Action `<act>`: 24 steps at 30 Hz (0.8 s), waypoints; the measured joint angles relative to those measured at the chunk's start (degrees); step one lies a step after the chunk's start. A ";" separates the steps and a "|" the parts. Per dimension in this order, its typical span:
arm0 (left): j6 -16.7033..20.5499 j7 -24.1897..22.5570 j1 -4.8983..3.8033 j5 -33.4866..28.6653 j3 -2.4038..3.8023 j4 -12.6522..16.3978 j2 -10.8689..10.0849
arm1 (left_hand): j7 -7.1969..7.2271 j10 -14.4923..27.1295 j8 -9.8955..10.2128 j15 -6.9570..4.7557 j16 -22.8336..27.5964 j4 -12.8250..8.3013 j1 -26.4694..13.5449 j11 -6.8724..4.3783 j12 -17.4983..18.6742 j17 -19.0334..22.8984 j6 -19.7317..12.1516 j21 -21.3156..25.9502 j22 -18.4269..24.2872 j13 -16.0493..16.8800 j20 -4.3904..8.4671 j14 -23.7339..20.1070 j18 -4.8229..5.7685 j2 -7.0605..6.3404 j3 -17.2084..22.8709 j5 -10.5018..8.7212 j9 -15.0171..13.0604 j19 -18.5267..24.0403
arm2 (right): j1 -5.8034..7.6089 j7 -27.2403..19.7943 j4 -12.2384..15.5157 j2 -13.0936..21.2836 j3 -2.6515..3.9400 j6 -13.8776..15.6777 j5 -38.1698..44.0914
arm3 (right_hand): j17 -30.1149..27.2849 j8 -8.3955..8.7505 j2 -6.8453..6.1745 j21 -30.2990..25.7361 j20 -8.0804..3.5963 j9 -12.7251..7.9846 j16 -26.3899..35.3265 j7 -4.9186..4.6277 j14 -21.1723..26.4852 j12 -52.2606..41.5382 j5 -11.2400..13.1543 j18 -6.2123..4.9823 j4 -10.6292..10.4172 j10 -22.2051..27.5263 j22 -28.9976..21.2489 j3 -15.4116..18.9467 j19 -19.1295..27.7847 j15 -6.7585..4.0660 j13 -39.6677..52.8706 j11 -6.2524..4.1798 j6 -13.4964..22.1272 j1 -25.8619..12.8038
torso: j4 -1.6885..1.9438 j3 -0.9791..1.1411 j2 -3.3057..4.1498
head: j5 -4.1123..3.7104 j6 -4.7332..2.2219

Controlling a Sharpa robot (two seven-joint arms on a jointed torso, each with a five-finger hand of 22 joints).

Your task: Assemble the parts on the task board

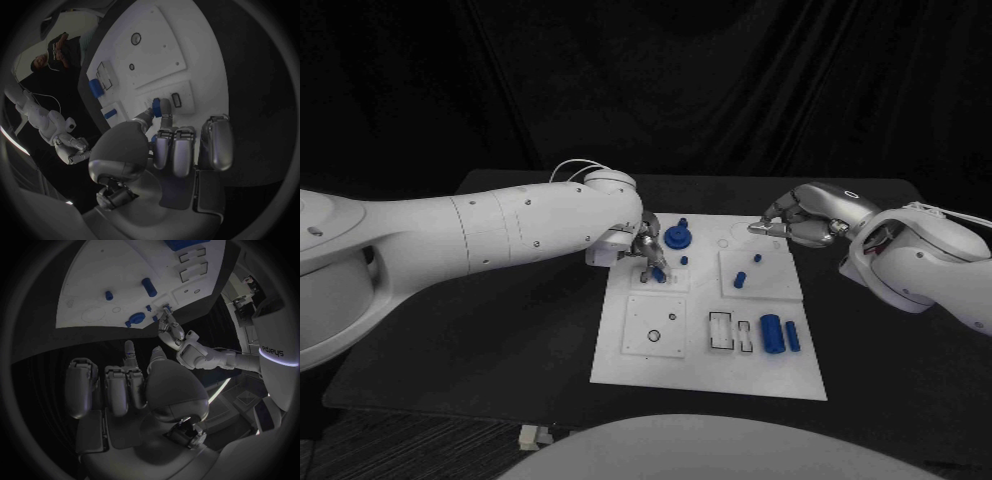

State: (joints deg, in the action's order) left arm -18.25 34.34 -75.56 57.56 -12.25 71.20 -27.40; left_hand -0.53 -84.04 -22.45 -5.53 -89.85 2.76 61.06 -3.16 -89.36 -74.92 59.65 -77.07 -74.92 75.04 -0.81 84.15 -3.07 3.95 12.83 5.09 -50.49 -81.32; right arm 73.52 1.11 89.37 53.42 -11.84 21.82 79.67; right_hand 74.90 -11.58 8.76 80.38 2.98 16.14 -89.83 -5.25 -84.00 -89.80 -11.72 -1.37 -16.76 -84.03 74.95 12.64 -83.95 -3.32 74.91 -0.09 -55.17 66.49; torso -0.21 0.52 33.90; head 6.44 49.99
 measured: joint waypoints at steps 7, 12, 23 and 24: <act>0.44 0.00 0.00 0.42 0.00 0.31 -0.18 | 0.00 0.00 0.19 0.00 0.00 0.00 0.00 0.00 0.23 0.00 0.00 0.00 0.00 0.00 0.00 0.00 0.00 0.00 0.00 0.00 0.06 0.00 | -0.03 0.00 -0.10 -0.09 0.00 0.00 0.00 | 0.00 0.00 0.00 0.00 0.00 0.00 0.00 0.00 0.00 0.00 0.00 0.00 0.00 0.00 -0.01 0.00 0.00 0.00 0.00 0.00 0.00 0.00 | 0.01 0.01 -0.01 | 0.04 0.00; 0.45 0.03 0.00 0.58 -0.02 0.69 -0.31 | 0.00 0.00 0.23 0.00 0.00 0.00 0.00 0.00 0.23 0.00 0.00 0.00 0.01 0.00 0.00 0.00 0.00 0.00 0.00 0.09 0.11 0.00 | -0.05 0.01 -0.11 -0.09 0.00 0.00 0.00 | 0.00 0.00 0.00 0.00 0.00 0.00 0.00 0.00 0.00 0.00 0.00 0.00 0.00 0.00 -0.01 0.00 0.00 0.00 0.00 0.00 0.00 0.00 | 0.02 0.01 -0.01 | 0.09 0.00; 0.39 0.05 0.01 0.75 -0.02 0.84 -0.23 | -0.20 0.00 1.31 0.00 0.00 0.01 -0.01 0.00 1.52 0.01 -0.19 0.45 0.01 0.00 0.00 0.00 0.00 0.00 0.00 0.21 0.70 0.00 | -0.07 0.06 -0.11 -0.10 0.00 -0.04 0.00 | 0.00 0.00 0.00 0.00 0.00 -0.01 0.00 0.00 0.00 0.00 0.00 0.00 0.18 0.00 -0.02 0.18 0.00 0.00 0.00 0.00 0.00 0.00 | -0.01 0.01 0.01 | 0.10 0.00; 0.38 0.05 0.01 0.76 -0.02 0.84 -0.22 | -0.20 0.00 1.57 0.00 0.00 0.01 -0.01 0.00 1.52 0.01 -0.19 0.56 0.01 0.00 0.00 0.00 0.00 0.00 0.00 0.21 0.86 0.00 | -0.07 0.07 -0.11 -0.10 0.00 -0.04 0.00 | 0.00 0.00 0.00 0.00 0.00 -0.01 0.00 0.00 0.00 0.00 0.00 0.01 0.18 0.00 -0.02 0.18 0.00 0.00 0.00 0.00 0.00 0.00 | -0.01 0.01 0.01 | 0.08 0.00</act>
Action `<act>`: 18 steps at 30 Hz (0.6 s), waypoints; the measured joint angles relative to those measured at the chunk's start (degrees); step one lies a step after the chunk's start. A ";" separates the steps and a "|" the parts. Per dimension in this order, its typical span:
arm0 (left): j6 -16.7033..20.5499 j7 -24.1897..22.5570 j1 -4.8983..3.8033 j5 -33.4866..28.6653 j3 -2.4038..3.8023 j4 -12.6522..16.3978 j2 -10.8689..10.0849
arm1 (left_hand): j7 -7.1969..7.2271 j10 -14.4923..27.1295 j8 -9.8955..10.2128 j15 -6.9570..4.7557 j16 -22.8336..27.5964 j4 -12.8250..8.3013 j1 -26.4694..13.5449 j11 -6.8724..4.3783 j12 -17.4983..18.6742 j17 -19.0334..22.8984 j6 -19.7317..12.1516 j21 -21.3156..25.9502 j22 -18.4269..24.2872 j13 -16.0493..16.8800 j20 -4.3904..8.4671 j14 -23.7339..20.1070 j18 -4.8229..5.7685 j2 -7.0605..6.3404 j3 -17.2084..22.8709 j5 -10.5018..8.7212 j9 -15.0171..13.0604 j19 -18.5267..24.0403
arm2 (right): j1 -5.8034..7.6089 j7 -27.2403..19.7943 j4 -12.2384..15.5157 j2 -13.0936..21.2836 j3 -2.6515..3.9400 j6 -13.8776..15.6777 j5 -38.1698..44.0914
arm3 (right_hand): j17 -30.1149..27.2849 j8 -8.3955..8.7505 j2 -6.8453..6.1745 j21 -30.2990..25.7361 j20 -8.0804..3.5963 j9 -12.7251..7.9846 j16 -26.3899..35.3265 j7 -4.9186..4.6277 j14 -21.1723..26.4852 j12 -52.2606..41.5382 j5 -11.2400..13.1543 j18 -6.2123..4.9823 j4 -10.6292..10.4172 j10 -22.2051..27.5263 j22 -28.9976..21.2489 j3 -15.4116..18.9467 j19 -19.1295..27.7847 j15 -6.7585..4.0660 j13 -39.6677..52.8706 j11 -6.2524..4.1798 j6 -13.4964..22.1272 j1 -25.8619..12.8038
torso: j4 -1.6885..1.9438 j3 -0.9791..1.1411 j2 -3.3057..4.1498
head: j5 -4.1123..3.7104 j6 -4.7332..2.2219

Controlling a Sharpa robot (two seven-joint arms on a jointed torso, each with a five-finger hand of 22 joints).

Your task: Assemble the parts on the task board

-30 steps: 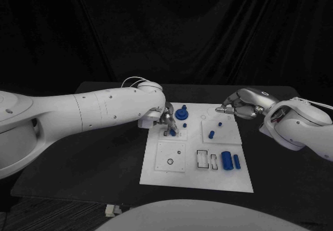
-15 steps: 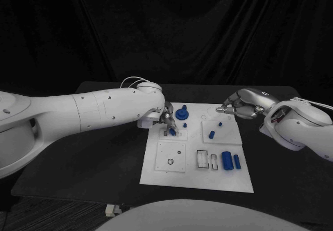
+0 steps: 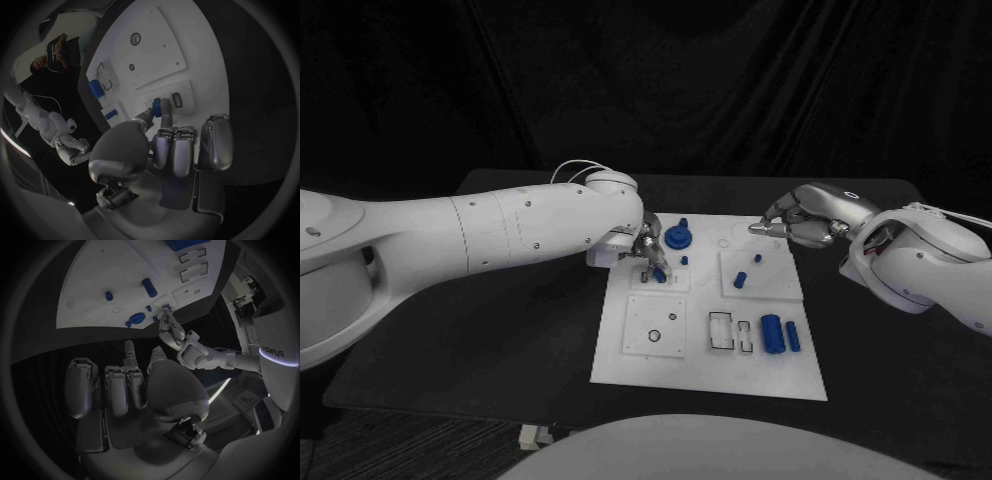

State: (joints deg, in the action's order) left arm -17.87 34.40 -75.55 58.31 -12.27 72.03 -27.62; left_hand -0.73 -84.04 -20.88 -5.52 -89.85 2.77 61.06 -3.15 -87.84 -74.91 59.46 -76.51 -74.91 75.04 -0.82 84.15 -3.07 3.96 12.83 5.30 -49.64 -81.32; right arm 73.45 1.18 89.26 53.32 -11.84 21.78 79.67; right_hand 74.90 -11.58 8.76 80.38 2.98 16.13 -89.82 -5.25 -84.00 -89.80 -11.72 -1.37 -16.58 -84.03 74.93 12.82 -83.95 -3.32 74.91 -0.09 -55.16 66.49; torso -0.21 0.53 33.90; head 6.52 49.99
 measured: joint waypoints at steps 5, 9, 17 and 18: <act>-0.04 0.00 0.02 0.03 0.00 -0.04 0.08 | -0.58 0.04 1.98 0.00 1.07 1.34 -0.27 0.04 1.48 0.00 -0.58 0.63 0.00 0.00 -0.27 0.00 0.00 0.07 -0.60 -0.56 1.33 0.27 | 0.00 0.01 0.03 0.02 0.00 0.00 0.00 | 0.00 0.00 0.00 0.00 0.00 0.00 0.00 0.00 0.00 0.00 0.00 0.00 0.00 0.00 0.00 0.00 0.00 0.00 0.00 0.00 0.00 0.00 | 0.01 0.00 0.00 | -0.05 0.00; -0.07 0.00 0.04 0.05 0.00 -0.18 0.09 | -1.14 0.01 3.99 0.21 2.22 3.36 -2.44 0.42 2.74 0.00 -0.06 0.96 0.00 0.00 -0.41 -0.21 0.00 -0.31 -2.07 -1.89 3.06 0.40 | -0.01 0.02 0.05 0.05 0.00 0.00 0.00 | 0.00 0.00 0.00 0.00 0.00 0.05 0.00 0.00 0.00 0.00 0.00 0.00 0.00 0.00 0.00 -0.01 0.00 0.00 0.00 0.00 0.00 0.00 | 0.01 0.00 0.03 | 0.02 0.00; -0.10 -0.01 0.09 0.07 0.00 -0.36 0.02 | -1.31 0.01 5.07 0.21 2.22 5.96 -4.70 0.42 2.96 0.00 0.75 1.42 0.00 0.00 -0.41 -0.21 0.00 -0.89 -4.67 -2.13 4.14 0.40 | -0.16 0.02 0.05 0.06 0.00 0.00 0.00 | 0.03 0.00 0.00 0.00 0.00 0.05 0.00 0.00 0.00 0.00 0.00 0.00 -0.01 0.00 -0.01 -0.01 0.00 0.00 0.00 0.00 0.00 0.00 | 0.01 0.00 0.04 | 0.09 0.00; -0.11 -0.01 0.10 0.08 0.00 -0.38 0.02 | -1.19 0.01 5.07 0.21 2.22 6.32 -5.24 0.41 2.96 0.00 0.88 1.42 0.00 0.00 -0.41 -0.21 0.00 -0.96 -5.03 -2.13 4.22 0.40 | -0.18 0.02 0.05 0.06 0.00 0.00 0.00 | 0.05 0.00 0.00 0.00 0.00 0.05 0.00 0.00 0.00 0.00 0.00 0.00 -0.01 0.00 -0.01 -0.01 0.00 0.00 0.00 0.00 0.00 0.00 | 0.01 0.00 0.04 | 0.11 0.00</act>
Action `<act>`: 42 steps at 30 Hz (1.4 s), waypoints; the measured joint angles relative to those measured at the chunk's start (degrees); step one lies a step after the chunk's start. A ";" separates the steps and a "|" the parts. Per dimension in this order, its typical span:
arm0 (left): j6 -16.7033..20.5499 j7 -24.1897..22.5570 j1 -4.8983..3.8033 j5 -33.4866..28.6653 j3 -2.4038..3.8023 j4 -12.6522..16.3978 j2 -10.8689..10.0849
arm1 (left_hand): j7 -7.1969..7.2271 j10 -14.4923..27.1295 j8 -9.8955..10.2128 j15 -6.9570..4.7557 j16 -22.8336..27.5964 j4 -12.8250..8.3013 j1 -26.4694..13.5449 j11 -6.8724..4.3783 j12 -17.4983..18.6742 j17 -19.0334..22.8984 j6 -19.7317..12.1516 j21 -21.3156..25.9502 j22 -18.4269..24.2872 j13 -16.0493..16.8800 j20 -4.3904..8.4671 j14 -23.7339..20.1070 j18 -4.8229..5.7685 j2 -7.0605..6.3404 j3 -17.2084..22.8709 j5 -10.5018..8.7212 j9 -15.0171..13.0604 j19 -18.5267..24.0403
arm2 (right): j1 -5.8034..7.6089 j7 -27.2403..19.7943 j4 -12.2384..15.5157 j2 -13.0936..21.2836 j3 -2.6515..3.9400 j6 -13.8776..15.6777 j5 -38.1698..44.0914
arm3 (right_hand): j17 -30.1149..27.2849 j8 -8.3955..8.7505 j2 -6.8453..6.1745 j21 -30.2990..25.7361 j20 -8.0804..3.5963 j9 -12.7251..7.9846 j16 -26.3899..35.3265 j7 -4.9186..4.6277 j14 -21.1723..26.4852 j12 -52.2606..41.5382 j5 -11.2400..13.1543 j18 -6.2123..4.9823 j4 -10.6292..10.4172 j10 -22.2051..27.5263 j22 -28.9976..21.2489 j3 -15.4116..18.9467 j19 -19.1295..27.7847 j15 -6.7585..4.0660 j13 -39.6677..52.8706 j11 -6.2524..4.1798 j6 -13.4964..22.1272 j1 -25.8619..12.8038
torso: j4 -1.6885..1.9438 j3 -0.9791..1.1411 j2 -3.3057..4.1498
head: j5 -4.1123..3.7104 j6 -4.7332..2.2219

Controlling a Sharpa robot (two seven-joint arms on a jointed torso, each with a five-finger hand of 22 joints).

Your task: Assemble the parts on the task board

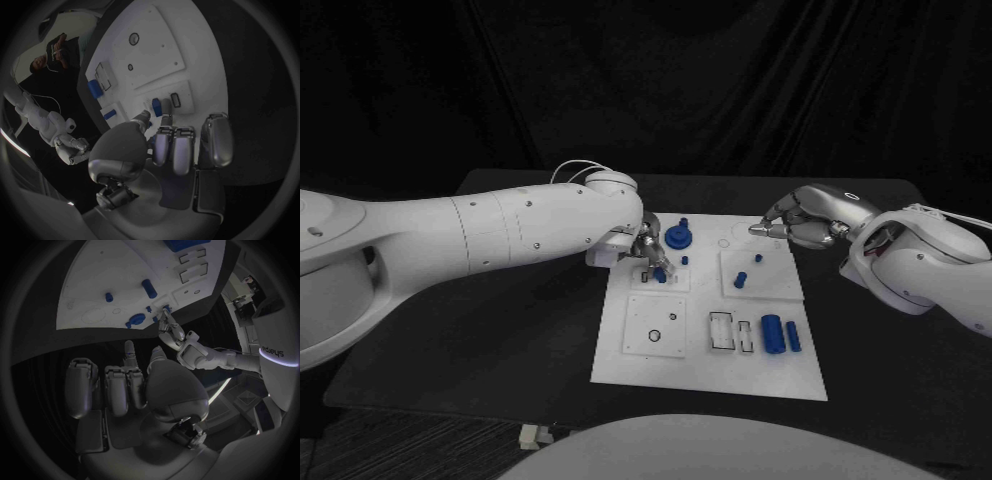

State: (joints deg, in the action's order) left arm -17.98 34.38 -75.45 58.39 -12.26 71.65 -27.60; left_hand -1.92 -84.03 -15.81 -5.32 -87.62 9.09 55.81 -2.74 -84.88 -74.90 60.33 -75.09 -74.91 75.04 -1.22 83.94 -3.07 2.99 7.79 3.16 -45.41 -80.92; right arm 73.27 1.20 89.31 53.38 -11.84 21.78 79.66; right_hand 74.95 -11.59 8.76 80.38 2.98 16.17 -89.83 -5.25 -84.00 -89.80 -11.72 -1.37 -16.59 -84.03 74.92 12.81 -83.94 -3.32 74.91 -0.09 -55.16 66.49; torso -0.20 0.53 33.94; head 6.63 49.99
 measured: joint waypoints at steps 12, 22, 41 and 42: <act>-0.48 -0.01 0.09 0.03 0.00 -0.07 0.05 | -0.14 0.00 0.28 0.00 0.00 0.73 -0.27 0.00 -0.01 -0.04 0.28 0.00 0.00 0.00 0.00 0.00 0.00 -0.16 -0.73 0.00 0.13 0.00 | -0.13 0.00 0.00 0.05 0.00 0.00 0.00 | -0.01 0.00 0.00 0.00 0.00 -0.01 0.00 0.00 0.00 0.00 0.00 0.00 0.00 0.00 -0.01 0.00 0.00 0.00 0.00 0.00 0.00 0.00 | 0.00 0.00 -0.01 | -0.02 0.00; -0.97 -0.01 0.14 0.04 0.00 -0.06 0.04 | 0.80 0.00 -0.48 0.00 0.00 1.09 -0.33 0.00 -0.01 -0.04 2.44 0.00 0.00 0.00 0.00 0.00 -0.01 -0.22 -1.31 0.00 -0.69 0.00 | -0.18 0.00 0.00 0.06 0.00 0.00 0.00 | -0.02 0.00 0.00 0.00 0.00 -0.01 0.00 0.00 0.00 0.00 0.00 0.00 0.00 0.00 -0.01 0.00 0.00 0.00 0.00 0.00 0.00 0.00 | 0.00 0.00 -0.03 | 0.06 0.00; -0.97 -0.09 0.23 -0.14 0.00 -0.22 0.33 | 1.62 -0.01 -6.96 -0.21 0.00 1.02 1.66 -0.42 -0.03 -0.03 1.59 0.42 0.00 0.00 0.21 0.22 0.00 0.81 -3.12 0.00 -10.00 -0.21 | -0.26 0.00 -0.03 0.05 0.00 0.00 0.00 | -0.02 0.00 0.00 0.00 0.00 -0.02 0.00 0.00 0.00 0.00 0.00 0.00 -0.01 0.00 -0.02 -0.01 0.00 0.00 0.00 0.00 0.00 0.00 | 0.01 0.01 -0.03 | 0.05 0.00; -0.97 -0.10 0.24 -0.15 0.00 -0.22 0.34 | 1.62 -0.02 -7.11 -0.21 0.00 1.02 1.88 -0.42 -0.03 -0.03 1.59 0.42 0.00 0.00 0.21 0.21 0.00 1.03 -3.12 0.00 -10.25 -0.21 | -0.26 0.00 -0.04 0.06 0.00 0.00 0.00 | -0.02 0.00 0.00 0.00 0.00 -0.02 0.00 0.00 0.00 0.00 0.00 0.00 -0.01 0.00 -0.02 -0.01 0.00 0.00 0.00 0.00 0.00 0.00 | 0.00 0.01 -0.03 | 0.05 0.00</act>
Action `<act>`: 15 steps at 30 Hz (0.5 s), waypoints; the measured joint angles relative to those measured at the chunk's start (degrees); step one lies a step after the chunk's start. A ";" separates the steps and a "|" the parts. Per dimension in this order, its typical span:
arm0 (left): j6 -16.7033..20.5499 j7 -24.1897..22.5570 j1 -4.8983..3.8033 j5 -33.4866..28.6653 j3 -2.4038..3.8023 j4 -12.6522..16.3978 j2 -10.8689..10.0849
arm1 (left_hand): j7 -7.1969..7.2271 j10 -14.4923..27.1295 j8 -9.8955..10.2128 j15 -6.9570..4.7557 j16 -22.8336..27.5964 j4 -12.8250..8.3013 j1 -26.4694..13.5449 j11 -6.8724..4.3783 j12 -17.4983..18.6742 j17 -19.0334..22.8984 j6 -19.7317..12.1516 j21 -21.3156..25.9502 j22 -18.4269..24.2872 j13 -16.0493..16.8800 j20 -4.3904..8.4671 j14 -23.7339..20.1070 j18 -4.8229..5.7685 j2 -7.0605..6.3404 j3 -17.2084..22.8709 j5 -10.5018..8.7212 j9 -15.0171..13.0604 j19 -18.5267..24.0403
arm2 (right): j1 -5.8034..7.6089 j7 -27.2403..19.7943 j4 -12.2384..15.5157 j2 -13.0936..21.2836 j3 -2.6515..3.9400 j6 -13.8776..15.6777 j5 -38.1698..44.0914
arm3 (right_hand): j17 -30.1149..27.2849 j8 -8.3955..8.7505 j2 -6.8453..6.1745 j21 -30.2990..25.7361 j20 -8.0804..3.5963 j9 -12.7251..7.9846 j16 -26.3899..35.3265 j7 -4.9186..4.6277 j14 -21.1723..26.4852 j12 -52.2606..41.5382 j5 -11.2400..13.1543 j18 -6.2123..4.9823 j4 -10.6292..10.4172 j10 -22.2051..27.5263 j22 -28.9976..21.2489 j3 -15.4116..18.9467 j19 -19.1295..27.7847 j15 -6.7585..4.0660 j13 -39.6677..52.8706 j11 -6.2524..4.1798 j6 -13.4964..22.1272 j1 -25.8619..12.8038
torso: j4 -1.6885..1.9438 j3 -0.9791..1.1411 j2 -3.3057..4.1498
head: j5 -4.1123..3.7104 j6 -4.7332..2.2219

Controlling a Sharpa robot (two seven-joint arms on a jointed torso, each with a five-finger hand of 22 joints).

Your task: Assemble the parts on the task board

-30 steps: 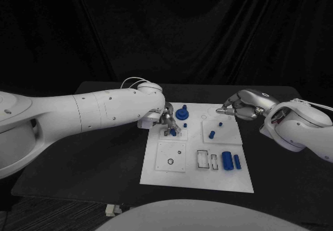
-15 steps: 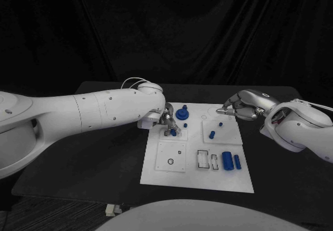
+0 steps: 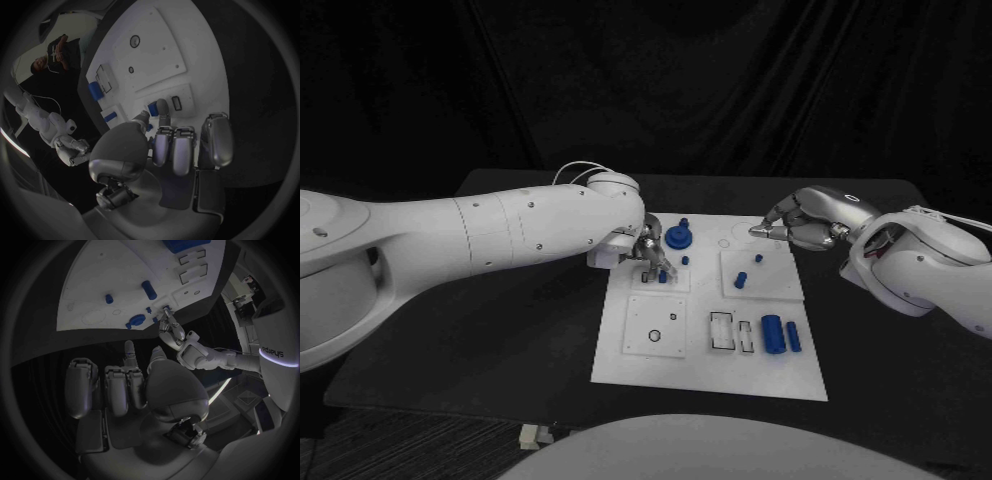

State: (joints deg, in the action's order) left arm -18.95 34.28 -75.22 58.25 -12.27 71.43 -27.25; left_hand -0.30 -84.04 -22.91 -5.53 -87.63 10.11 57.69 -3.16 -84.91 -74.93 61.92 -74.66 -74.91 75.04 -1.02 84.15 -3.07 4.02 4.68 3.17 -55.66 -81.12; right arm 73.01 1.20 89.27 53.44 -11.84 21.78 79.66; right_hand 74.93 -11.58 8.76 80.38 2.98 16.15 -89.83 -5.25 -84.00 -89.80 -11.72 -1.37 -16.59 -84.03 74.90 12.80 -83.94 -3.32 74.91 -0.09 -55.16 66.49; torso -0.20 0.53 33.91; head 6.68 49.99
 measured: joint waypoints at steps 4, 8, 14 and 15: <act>0.00 -0.02 0.02 -0.03 0.00 -0.02 0.04 | 0.21 0.00 -0.66 0.00 0.00 0.08 0.00 0.00 0.21 0.00 -0.21 0.00 0.00 0.00 0.00 0.00 0.00 0.00 -0.40 0.00 -0.97 0.00 | -0.01 0.00 -0.01 0.00 0.00 0.00 0.00 | 0.00 0.00 0.00 0.00 0.00 0.00 0.00 0.00 0.00 0.00 0.00 0.00 0.00 0.00 0.00 0.00 0.00 0.00 0.00 0.00 0.00 0.00 | 0.00 0.00 0.00 | -0.01 0.00; 0.00 -0.03 0.03 -0.04 0.00 -0.03 0.08 | 0.22 0.00 -1.24 -0.21 0.00 0.07 0.91 0.00 0.20 0.00 -0.80 0.20 0.00 0.00 0.00 -0.22 0.00 0.78 -0.38 0.12 -2.26 0.00 | -0.01 0.00 -0.02 0.00 0.00 0.00 0.00 | 0.00 0.00 0.25 -0.22 0.00 0.05 0.00 0.00 0.00 0.00 0.00 -0.92 -0.08 0.21 0.05 0.40 0.00 0.00 0.00 0.21 0.00 0.25 | 0.00 0.00 0.00 | -0.01 0.00; -0.01 -0.06 0.05 -0.07 0.00 -0.07 0.14 | 0.20 0.00 -1.60 -0.21 0.22 -1.15 2.27 0.00 0.20 0.01 -1.86 0.22 0.00 0.00 0.00 -0.22 0.00 1.06 0.33 2.23 -3.70 0.00 | -0.01 0.00 -0.02 0.06 0.00 0.00 0.00 | 0.00 0.00 0.25 -0.22 0.00 0.05 0.00 0.00 0.00 0.00 0.00 -0.91 -0.08 0.21 0.04 0.39 0.00 0.00 0.00 0.21 0.00 0.25 | 0.00 0.00 0.00 | -0.01 0.00; -0.02 -0.06 0.05 -0.08 0.00 -0.08 0.15 | 0.20 0.00 -1.60 -0.21 0.22 -1.28 2.37 0.00 0.20 0.01 -1.85 0.22 0.00 0.00 0.00 -0.22 0.00 0.96 0.34 2.41 -3.79 0.00 | -0.01 0.00 -0.02 0.07 0.00 0.00 0.00 | 0.00 0.00 0.25 -0.22 0.00 0.05 0.00 0.00 0.00 0.00 0.00 -0.92 -0.08 0.21 0.04 0.39 0.00 0.00 0.00 0.21 0.00 0.24 | 0.00 0.01 0.00 | -0.01 0.00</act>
State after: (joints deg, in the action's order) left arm -18.97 34.22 -75.16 58.17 -12.27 71.35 -27.10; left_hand -0.10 -84.04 -24.51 -5.74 -87.41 8.83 60.06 -3.15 -84.70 -74.92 60.07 -74.44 -74.90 75.05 -1.02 83.94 -3.07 4.98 5.01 5.58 -59.45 -81.12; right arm 73.00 1.20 89.25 53.51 -11.84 21.78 79.66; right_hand 74.92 -11.58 9.00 80.16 2.98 16.20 -89.82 -5.25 -84.00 -89.80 -11.72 -2.28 -16.67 -83.82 74.95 13.20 -83.94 -3.32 74.91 0.12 -55.16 66.73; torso -0.20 0.54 33.91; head 6.67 49.99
